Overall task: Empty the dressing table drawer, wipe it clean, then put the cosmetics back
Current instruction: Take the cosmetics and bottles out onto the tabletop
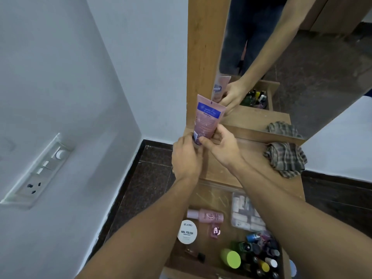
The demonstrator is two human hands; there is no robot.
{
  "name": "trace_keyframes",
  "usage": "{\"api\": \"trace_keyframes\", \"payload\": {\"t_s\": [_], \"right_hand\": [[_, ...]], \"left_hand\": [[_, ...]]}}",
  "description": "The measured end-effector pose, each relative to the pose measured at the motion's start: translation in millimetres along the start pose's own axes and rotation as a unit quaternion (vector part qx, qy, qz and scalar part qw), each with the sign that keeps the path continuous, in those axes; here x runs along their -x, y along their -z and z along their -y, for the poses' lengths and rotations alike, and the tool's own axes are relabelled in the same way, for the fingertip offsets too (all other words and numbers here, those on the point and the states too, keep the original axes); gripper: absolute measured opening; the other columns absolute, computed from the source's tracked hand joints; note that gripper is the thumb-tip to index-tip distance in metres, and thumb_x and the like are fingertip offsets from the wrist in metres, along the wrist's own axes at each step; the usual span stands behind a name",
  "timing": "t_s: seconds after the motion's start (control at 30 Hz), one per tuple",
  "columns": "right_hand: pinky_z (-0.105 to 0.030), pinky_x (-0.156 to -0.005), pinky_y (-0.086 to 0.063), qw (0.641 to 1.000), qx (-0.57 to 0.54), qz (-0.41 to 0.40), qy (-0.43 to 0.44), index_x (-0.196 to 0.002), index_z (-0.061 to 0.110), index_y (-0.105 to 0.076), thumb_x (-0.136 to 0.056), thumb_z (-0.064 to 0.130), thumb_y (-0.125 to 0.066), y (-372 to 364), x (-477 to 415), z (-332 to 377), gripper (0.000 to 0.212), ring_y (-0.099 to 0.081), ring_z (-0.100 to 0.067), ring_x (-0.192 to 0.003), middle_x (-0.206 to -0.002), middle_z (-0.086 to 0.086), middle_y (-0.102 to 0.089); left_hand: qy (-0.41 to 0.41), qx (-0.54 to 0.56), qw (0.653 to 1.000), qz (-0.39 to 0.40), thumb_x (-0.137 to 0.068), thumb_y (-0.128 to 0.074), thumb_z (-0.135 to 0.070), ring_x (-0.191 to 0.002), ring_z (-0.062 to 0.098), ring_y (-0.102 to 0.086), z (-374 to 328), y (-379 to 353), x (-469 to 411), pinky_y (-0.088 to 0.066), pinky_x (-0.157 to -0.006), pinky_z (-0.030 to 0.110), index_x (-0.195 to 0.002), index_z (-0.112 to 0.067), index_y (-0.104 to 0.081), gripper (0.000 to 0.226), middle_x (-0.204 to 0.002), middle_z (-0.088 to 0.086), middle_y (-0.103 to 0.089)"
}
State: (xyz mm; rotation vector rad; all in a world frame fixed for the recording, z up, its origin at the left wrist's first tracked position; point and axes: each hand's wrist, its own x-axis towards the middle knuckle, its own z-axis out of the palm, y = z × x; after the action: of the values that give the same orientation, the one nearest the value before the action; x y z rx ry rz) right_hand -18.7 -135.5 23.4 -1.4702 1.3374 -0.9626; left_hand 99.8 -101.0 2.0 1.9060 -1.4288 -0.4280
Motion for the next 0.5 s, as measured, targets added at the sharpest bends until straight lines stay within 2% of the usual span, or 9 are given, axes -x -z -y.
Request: {"api": "trace_keyframes", "payload": {"t_s": [0.07,0.2,0.33,0.43,0.5], "right_hand": [[-0.027,-0.095,-0.056,1.000,0.012,-0.015,-0.003,-0.125,0.022,-0.064,-0.084,0.021,-0.084,-6.1,-5.3,-1.9,0.045,-0.070,-0.005,-0.103,-0.113,0.011,-0.074],[-0.026,-0.094,-0.056,0.998,0.046,-0.044,0.001,-0.119,0.025,-0.064,-0.084,0.012,-0.083,-17.5,-15.3,-7.8,0.041,-0.070,0.000,-0.098,-0.106,0.014,-0.074],[-0.023,-0.094,-0.056,0.997,0.031,-0.062,-0.012,-0.116,0.025,-0.058,-0.082,0.006,-0.083,-23.5,-21.9,-9.9,0.046,-0.069,0.004,-0.098,-0.102,0.019,-0.071],[-0.012,-0.087,-0.053,0.996,0.048,-0.073,-0.013,-0.124,0.021,-0.063,-0.085,0.010,-0.081,-23.5,-21.6,-10.9,0.044,-0.065,0.015,-0.089,-0.096,0.025,-0.067],[-0.003,-0.082,-0.048,0.995,0.063,-0.080,-0.018,-0.127,0.017,-0.064,-0.087,0.012,-0.081,-21.7,-20.6,-11.8,0.044,-0.061,0.020,-0.084,-0.098,0.023,-0.067]], "left_hand": [[0.000,0.001,1.000,-0.009,-0.093,-0.067,-0.027,-0.110,0.024,-0.057,0.7,-5.0,-3.0,-0.045,-0.091,0.034,-0.125,-0.016,-0.060,0.035,-0.113,0.005,-0.065],[0.019,0.014,0.999,-0.028,-0.093,-0.067,-0.025,-0.110,0.027,-0.058,4.1,-13.1,-7.0,-0.045,-0.092,0.038,-0.130,-0.013,-0.059,0.040,-0.113,0.008,-0.065],[0.038,0.012,0.999,-0.038,-0.092,-0.067,-0.023,-0.107,0.028,-0.060,3.3,-16.9,-11.5,-0.046,-0.088,0.040,-0.127,-0.011,-0.060,0.037,-0.112,0.009,-0.066],[0.048,0.000,0.998,-0.038,-0.094,-0.065,-0.025,-0.106,0.028,-0.061,1.8,-17.9,-13.4,-0.047,-0.087,0.041,-0.126,-0.013,-0.062,0.035,-0.110,0.008,-0.067],[0.048,-0.006,0.998,-0.034,-0.094,-0.066,-0.028,-0.106,0.028,-0.060,1.3,-17.1,-13.2,-0.047,-0.087,0.041,-0.127,-0.013,-0.062,0.036,-0.110,0.008,-0.067]]}}
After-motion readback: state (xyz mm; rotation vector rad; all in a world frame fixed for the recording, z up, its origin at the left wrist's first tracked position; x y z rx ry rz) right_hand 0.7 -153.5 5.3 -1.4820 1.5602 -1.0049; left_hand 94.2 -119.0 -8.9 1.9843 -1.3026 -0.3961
